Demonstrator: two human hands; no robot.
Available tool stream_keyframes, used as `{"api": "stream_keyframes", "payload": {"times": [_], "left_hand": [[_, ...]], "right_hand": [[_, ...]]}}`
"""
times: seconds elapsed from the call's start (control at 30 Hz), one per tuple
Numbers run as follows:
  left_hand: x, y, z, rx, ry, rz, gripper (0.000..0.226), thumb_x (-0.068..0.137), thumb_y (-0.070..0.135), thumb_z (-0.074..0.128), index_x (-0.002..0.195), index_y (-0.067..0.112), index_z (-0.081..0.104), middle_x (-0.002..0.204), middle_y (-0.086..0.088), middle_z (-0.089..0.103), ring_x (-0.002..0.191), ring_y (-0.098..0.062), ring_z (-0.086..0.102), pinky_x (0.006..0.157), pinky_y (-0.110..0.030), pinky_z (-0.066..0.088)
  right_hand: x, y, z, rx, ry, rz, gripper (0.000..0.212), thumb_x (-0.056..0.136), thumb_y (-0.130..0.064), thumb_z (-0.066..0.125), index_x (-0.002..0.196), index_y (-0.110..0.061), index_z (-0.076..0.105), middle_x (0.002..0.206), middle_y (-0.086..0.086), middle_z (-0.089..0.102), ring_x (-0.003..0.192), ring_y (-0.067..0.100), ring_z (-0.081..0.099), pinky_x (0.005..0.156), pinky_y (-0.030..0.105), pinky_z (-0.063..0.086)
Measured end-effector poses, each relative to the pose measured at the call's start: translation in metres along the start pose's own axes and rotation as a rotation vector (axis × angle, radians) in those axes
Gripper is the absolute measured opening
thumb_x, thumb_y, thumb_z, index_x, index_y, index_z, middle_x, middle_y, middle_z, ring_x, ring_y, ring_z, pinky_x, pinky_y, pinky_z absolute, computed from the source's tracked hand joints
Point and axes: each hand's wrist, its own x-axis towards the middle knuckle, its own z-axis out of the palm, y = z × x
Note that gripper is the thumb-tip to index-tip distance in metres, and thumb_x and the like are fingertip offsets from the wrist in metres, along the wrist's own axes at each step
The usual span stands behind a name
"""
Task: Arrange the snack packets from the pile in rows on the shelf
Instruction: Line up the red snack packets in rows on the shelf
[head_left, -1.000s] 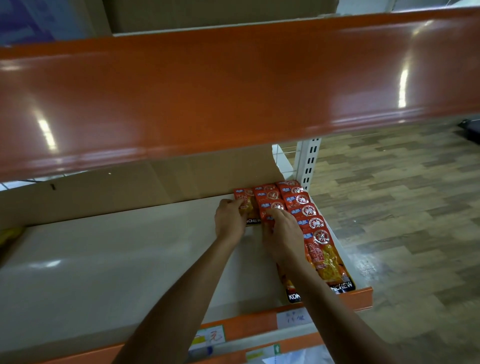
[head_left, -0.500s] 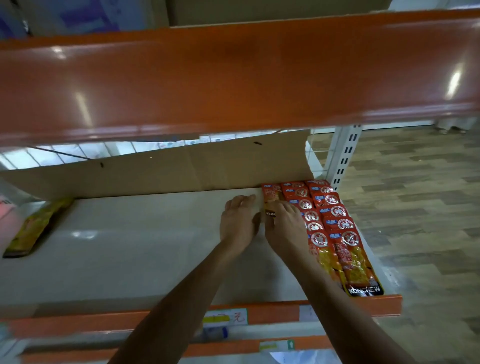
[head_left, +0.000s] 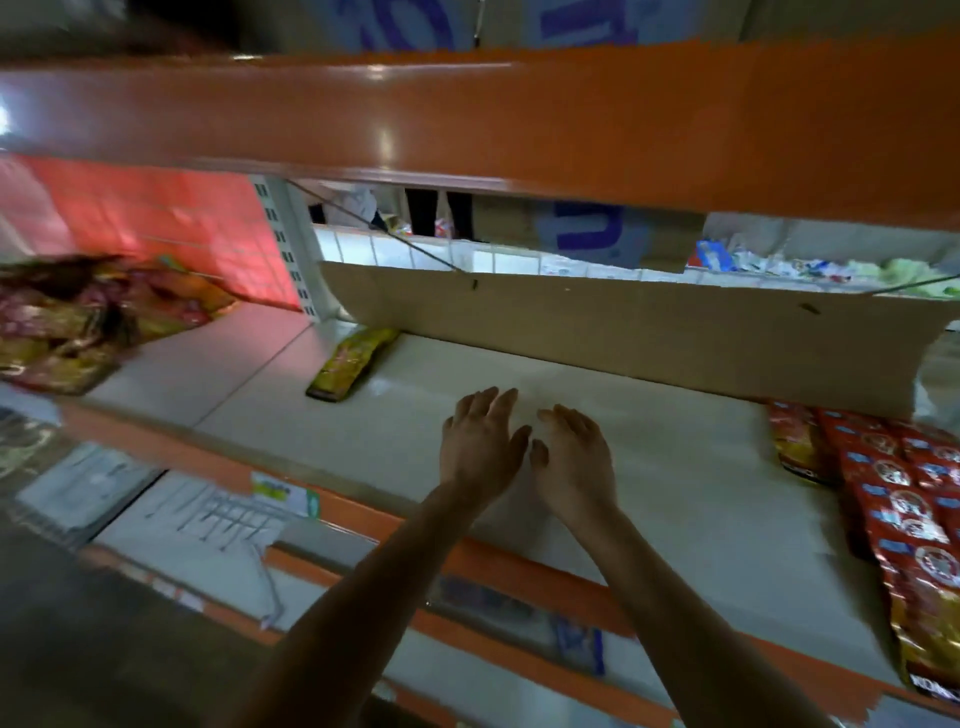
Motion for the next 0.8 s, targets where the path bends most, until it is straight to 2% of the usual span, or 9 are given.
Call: {"api": "stream_keyframes", "payload": {"times": [0.23, 0.33, 0.4, 0.53, 0.67, 0.8], "left_hand": [[0.016, -0.126, -0.053, 0.044, -0.005, -0.07, 0.056, 0.095, 0.046, 0.046, 0.145, 0.024, 0.036, 0.148, -0.004, 0.039, 0.136, -0.025, 0.032, 0.107, -0.039, 0.032], [0.026, -0.178, -0.076, 0.058, 0.015, -0.092, 0.054, 0.093, 0.045, 0.048, 0.142, 0.024, 0.039, 0.143, -0.003, 0.043, 0.131, -0.027, 0.036, 0.102, -0.039, 0.035], [0.031, -0.21, -0.089, 0.049, 0.016, -0.11, 0.053, 0.092, 0.044, 0.049, 0.14, 0.023, 0.04, 0.14, -0.002, 0.045, 0.129, -0.027, 0.038, 0.099, -0.039, 0.036], [0.04, -0.275, -0.112, 0.072, 0.016, -0.135, 0.055, 0.094, 0.045, 0.047, 0.143, 0.023, 0.038, 0.145, -0.004, 0.042, 0.133, -0.026, 0.035, 0.104, -0.04, 0.034], [0.048, -0.332, -0.131, 0.078, 0.035, -0.215, 0.055, 0.095, 0.046, 0.045, 0.144, 0.022, 0.036, 0.148, -0.004, 0.039, 0.136, -0.026, 0.032, 0.106, -0.042, 0.033], [0.056, -0.375, -0.143, 0.07, 0.051, -0.319, 0.057, 0.096, 0.046, 0.045, 0.144, 0.017, 0.034, 0.15, -0.006, 0.036, 0.138, -0.027, 0.031, 0.109, -0.044, 0.033]], "right_hand": [[0.033, -0.12, 0.068, 0.063, -0.022, -0.028, 0.044, 0.096, -0.021, 0.049, 0.139, -0.014, 0.045, 0.148, 0.007, 0.04, 0.14, 0.023, 0.028, 0.115, 0.034, 0.025], [0.048, -0.168, 0.096, 0.061, -0.031, -0.049, 0.041, 0.094, -0.02, 0.051, 0.135, -0.013, 0.049, 0.144, 0.008, 0.044, 0.136, 0.024, 0.033, 0.113, 0.033, 0.026], [0.058, -0.2, 0.113, 0.049, -0.032, -0.048, 0.037, 0.091, -0.019, 0.051, 0.128, -0.014, 0.053, 0.137, 0.008, 0.05, 0.131, 0.025, 0.038, 0.108, 0.033, 0.03], [0.077, -0.261, 0.145, 0.071, 0.005, -0.067, 0.031, 0.088, -0.016, 0.052, 0.118, -0.011, 0.059, 0.126, 0.01, 0.057, 0.12, 0.027, 0.047, 0.1, 0.033, 0.034], [0.093, -0.31, 0.173, 0.048, -0.01, -0.145, 0.035, 0.088, -0.015, 0.053, 0.122, -0.008, 0.058, 0.128, 0.011, 0.056, 0.122, 0.028, 0.046, 0.102, 0.028, 0.027], [0.106, -0.35, 0.197, 0.079, -0.04, -0.186, 0.034, 0.091, -0.016, 0.052, 0.125, -0.01, 0.057, 0.132, 0.009, 0.054, 0.126, 0.025, 0.043, 0.107, 0.031, 0.031]]}}
